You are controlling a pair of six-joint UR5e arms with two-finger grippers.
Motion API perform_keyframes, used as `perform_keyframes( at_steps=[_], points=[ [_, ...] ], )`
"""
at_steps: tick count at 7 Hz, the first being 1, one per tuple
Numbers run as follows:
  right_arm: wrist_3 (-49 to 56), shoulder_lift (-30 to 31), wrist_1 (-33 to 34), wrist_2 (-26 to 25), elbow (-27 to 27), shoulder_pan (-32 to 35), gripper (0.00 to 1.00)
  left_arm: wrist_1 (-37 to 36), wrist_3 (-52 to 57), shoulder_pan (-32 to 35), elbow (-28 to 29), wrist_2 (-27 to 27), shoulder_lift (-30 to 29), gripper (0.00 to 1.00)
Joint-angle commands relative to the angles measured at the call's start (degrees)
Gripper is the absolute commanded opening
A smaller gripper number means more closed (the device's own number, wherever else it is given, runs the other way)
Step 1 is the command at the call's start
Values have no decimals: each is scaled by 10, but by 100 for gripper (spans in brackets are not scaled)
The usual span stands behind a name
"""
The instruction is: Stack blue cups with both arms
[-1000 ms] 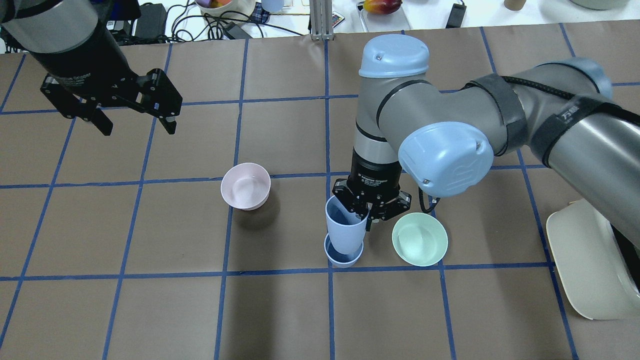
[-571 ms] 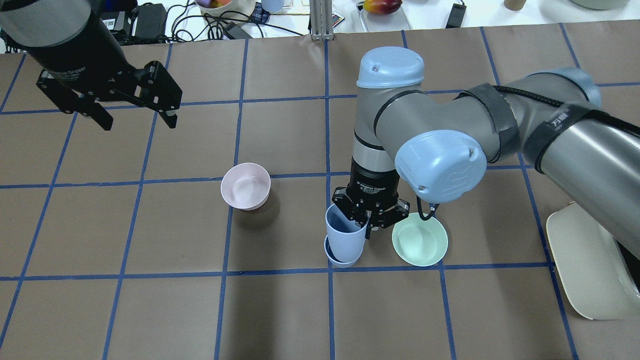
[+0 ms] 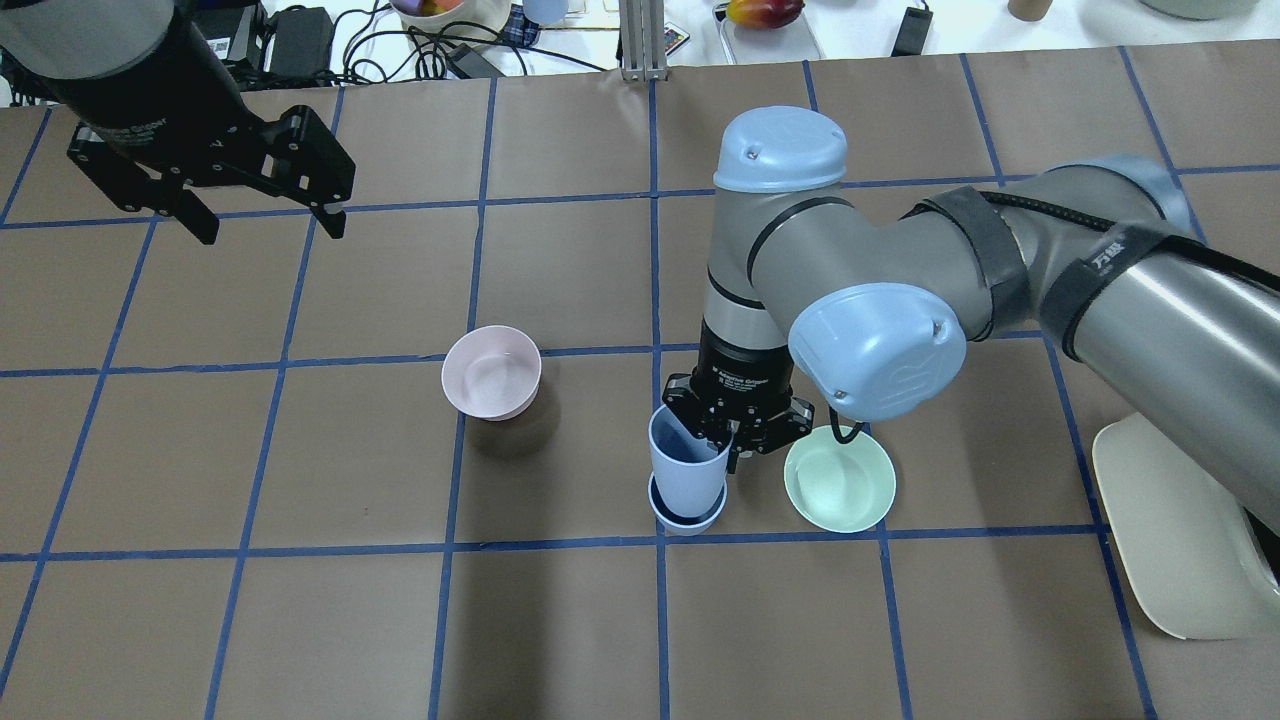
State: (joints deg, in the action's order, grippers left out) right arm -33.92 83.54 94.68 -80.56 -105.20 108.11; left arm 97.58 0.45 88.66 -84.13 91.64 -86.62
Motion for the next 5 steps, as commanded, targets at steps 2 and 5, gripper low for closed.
perform_keyframes(
  at_steps=[2, 5],
  points=[
    [-1, 0, 6, 0, -18, 0, 84, -42, 7, -2, -3, 4, -19, 100],
    [18, 0, 21, -46, 38, -25, 100, -55, 4, -3, 1, 6, -3, 100]
  ],
)
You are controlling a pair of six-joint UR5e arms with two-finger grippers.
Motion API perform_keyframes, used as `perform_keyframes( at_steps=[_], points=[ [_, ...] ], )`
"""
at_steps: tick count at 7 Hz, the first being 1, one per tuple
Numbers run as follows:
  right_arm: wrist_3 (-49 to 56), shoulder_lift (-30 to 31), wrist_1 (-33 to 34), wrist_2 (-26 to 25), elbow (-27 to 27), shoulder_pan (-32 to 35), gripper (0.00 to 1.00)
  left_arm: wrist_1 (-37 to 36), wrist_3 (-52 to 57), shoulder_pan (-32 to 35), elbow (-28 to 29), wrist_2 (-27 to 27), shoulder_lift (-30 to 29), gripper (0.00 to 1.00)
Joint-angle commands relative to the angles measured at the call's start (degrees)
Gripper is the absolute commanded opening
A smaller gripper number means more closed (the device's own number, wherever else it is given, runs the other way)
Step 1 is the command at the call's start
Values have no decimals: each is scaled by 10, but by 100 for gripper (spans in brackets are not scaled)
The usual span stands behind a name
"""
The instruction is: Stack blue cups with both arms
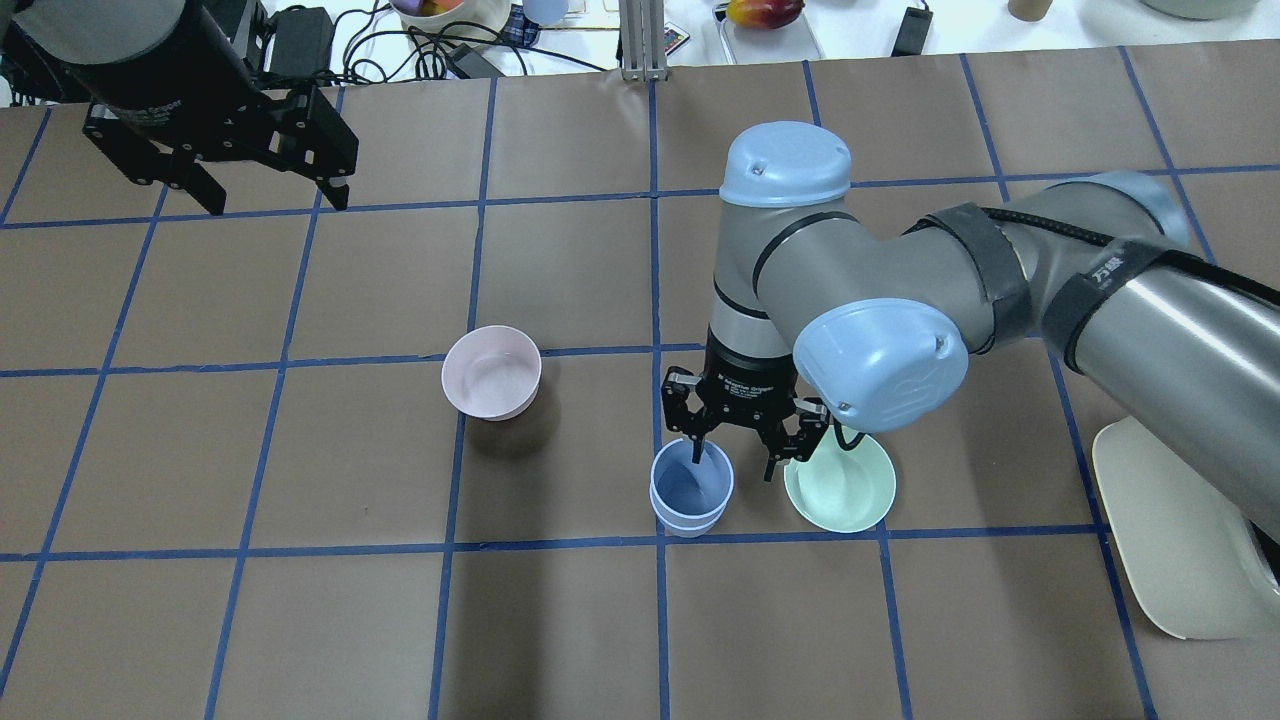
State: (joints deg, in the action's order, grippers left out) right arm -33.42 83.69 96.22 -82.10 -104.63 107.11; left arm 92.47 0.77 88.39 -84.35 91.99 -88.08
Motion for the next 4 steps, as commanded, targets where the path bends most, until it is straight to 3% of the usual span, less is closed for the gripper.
perform_keyframes(
  at_steps=[1, 2, 4],
  points=[
    [91, -2, -2, -58, 83, -55, 100, 91, -5, 6, 8, 34, 46, 100],
    [134, -3, -24, -60, 125, -101, 100, 101, -2, 10, 37, 52, 44, 100],
    [227, -3, -42, -64, 162, -181, 100, 59, -1, 15, 48, 7, 14, 100]
  ],
)
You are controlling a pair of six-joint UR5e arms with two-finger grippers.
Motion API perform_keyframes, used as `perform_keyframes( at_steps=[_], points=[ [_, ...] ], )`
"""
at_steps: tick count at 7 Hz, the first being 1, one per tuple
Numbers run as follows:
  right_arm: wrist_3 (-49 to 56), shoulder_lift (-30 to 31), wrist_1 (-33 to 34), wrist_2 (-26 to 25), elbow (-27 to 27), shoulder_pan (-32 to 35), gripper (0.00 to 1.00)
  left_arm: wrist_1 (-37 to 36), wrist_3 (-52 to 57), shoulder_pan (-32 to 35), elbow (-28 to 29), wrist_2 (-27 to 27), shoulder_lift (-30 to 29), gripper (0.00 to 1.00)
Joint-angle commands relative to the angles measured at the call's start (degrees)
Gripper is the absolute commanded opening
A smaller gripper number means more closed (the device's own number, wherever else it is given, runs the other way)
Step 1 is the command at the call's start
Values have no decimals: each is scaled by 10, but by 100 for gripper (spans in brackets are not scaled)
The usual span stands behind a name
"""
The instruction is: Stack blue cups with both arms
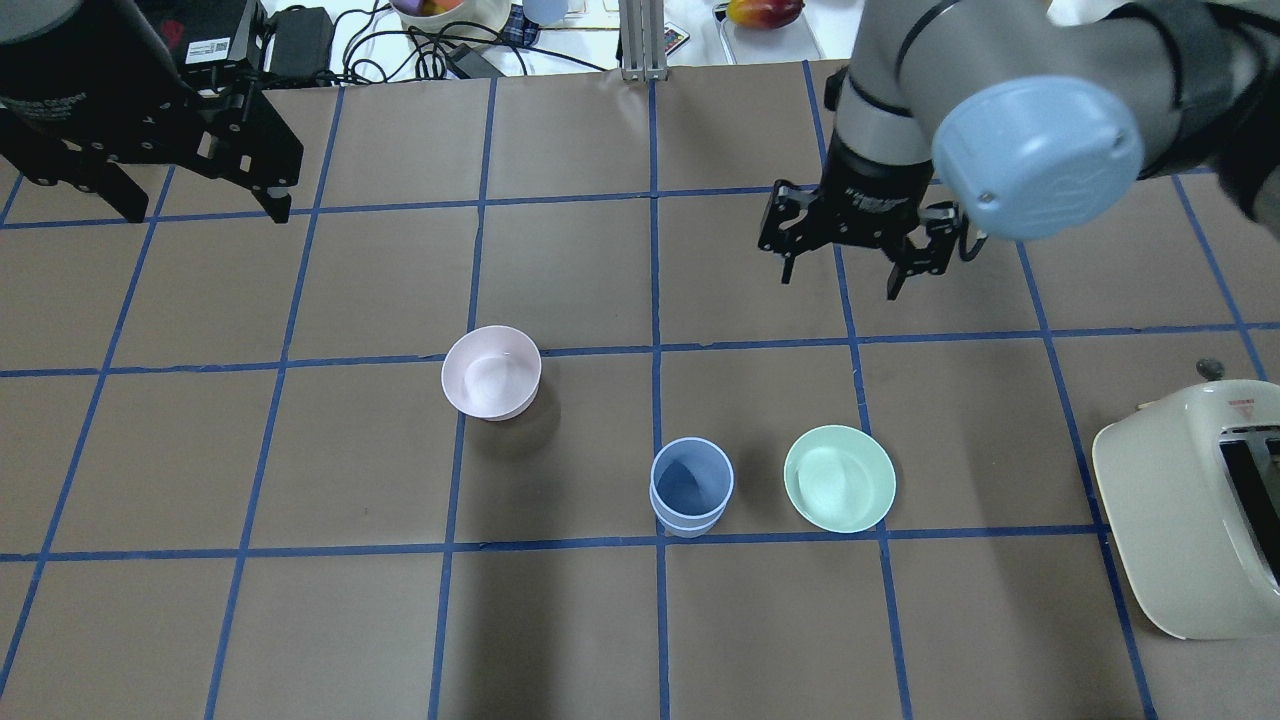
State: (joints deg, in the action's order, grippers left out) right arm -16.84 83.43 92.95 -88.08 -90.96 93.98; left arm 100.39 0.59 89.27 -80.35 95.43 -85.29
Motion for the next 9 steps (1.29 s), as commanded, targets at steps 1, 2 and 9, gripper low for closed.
perform_keyframes(
  at_steps=[1, 2, 9],
  points=[
    [92, 1, -8, -26, 34, -68, 100, -18, 6, 10, 28, -49, -18, 100],
    [94, 2, -16, -56, 48, -69, 100, -22, 2, 8, 18, -108, -49, 100],
    [135, 40, -115, -20, 65, -57, 99, -28, 10, 17, -5, -68, -82, 100]
  ],
)
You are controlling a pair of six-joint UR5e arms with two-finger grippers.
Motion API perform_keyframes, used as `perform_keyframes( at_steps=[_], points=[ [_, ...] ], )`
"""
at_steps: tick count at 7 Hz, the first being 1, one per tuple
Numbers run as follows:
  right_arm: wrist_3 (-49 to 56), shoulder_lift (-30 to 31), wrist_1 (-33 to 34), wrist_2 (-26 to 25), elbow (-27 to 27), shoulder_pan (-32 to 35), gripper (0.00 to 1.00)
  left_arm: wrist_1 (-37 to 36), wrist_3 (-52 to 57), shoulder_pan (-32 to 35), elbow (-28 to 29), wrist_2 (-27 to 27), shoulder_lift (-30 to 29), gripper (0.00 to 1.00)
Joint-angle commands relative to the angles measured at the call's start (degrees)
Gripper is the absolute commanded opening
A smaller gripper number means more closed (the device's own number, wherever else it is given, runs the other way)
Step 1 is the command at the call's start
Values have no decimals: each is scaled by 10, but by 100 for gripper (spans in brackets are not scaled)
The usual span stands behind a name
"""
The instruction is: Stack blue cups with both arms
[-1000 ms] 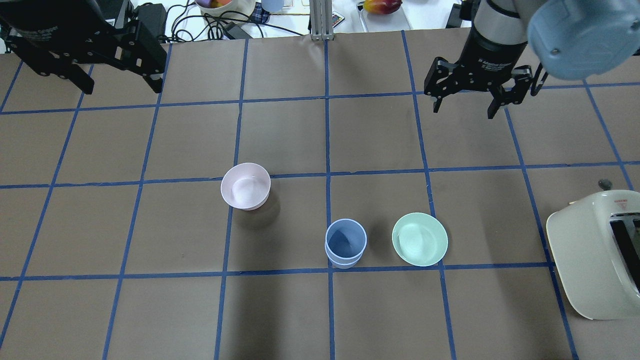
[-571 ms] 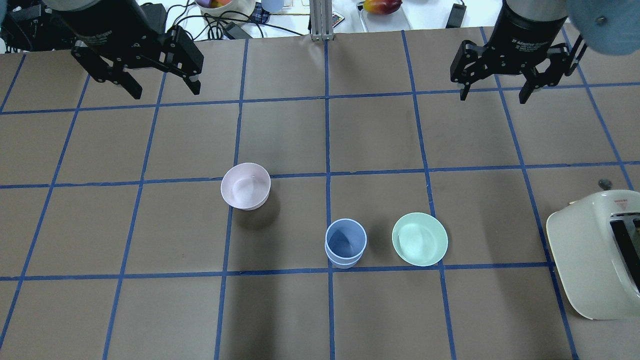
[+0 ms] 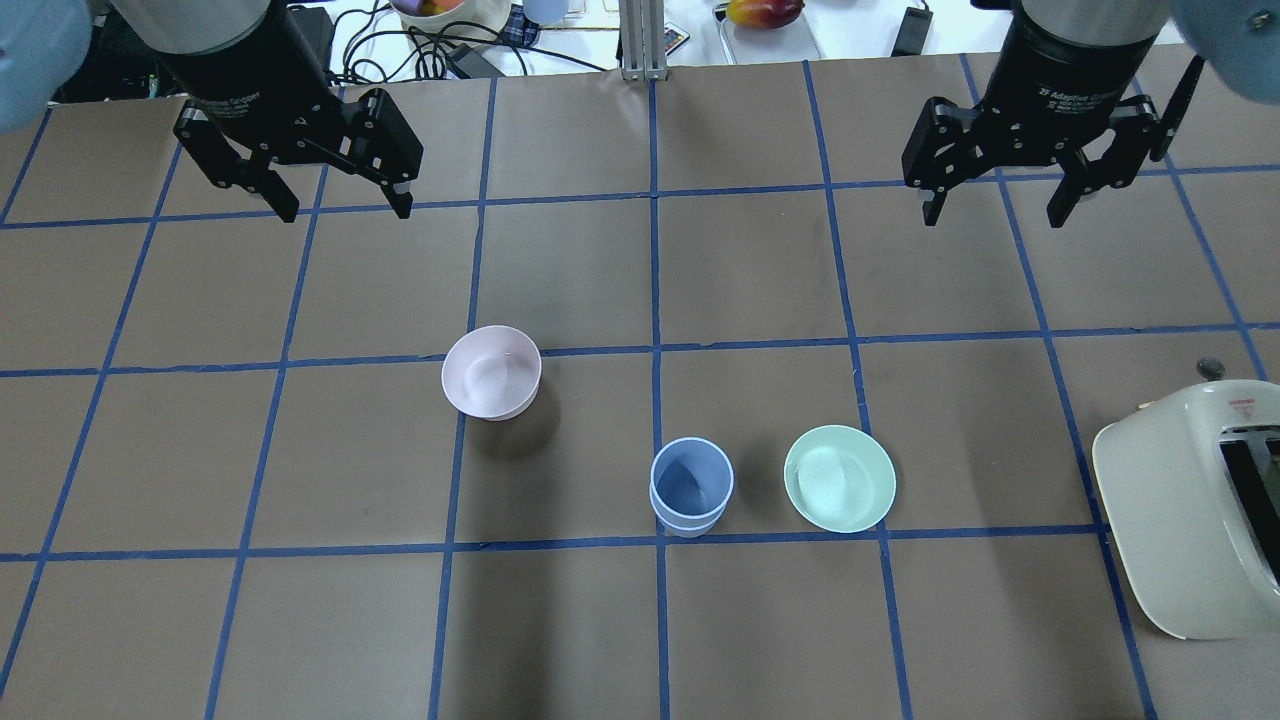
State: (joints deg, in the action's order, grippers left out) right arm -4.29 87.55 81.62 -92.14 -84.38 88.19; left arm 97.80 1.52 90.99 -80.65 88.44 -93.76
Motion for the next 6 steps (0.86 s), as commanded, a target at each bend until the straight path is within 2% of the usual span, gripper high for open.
perform_keyframes(
  at_steps=[1, 6],
  points=[
    [9, -4, 0, 37, 0, 1, 99, -4, 0, 0, 0, 2, 0, 100],
    [9, -5, 0, 36, -2, 1, 100, -49, -9, 3, -13, 1, -6, 100]
  ],
)
